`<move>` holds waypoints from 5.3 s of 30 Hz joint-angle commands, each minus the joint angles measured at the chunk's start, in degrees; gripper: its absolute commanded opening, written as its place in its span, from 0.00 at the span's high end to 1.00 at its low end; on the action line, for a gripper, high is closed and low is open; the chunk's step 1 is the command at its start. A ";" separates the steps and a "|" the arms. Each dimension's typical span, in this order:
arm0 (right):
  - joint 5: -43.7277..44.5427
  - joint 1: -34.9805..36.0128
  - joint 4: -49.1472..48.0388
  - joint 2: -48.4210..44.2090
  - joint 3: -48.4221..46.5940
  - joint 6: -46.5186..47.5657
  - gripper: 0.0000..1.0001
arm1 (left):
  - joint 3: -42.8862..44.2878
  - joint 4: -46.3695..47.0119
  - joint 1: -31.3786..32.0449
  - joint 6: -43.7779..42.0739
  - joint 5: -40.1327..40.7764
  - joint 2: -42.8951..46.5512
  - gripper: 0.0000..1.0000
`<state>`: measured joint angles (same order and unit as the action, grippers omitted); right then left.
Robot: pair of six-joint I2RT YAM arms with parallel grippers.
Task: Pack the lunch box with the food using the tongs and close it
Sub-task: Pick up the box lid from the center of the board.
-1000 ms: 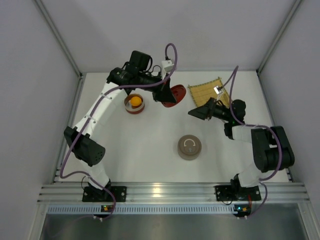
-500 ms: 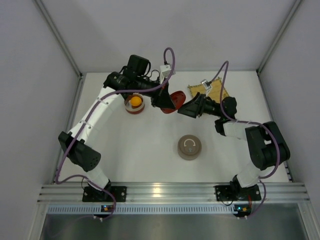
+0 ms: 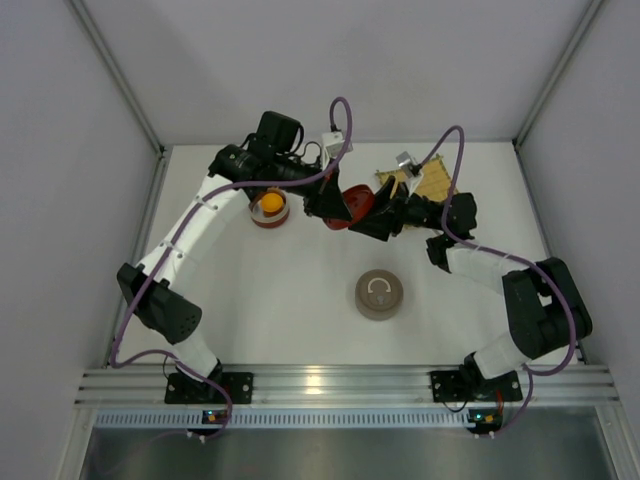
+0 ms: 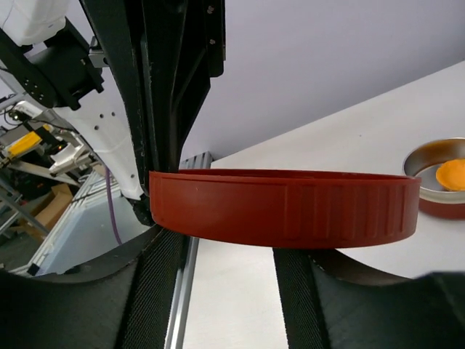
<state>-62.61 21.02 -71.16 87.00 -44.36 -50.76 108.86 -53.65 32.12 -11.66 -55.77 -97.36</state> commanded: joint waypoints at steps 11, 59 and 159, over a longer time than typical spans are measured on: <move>3.73 1.22 18.66 -7.98 -3.01 15.69 0.82 | -1.89 1.70 0.49 -0.73 -2.50 3.67 1.00; 10.47 -0.19 16.83 -8.60 -2.13 -4.94 0.03 | -8.83 9.16 -2.58 10.58 -2.84 10.26 1.00; 33.34 2.80 64.11 -5.17 -18.30 2.68 0.19 | -16.75 25.00 -3.47 26.25 6.90 12.02 1.00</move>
<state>-37.71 23.90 -14.94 82.06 -59.20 -52.53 92.14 -29.56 27.35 13.02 -44.40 -87.15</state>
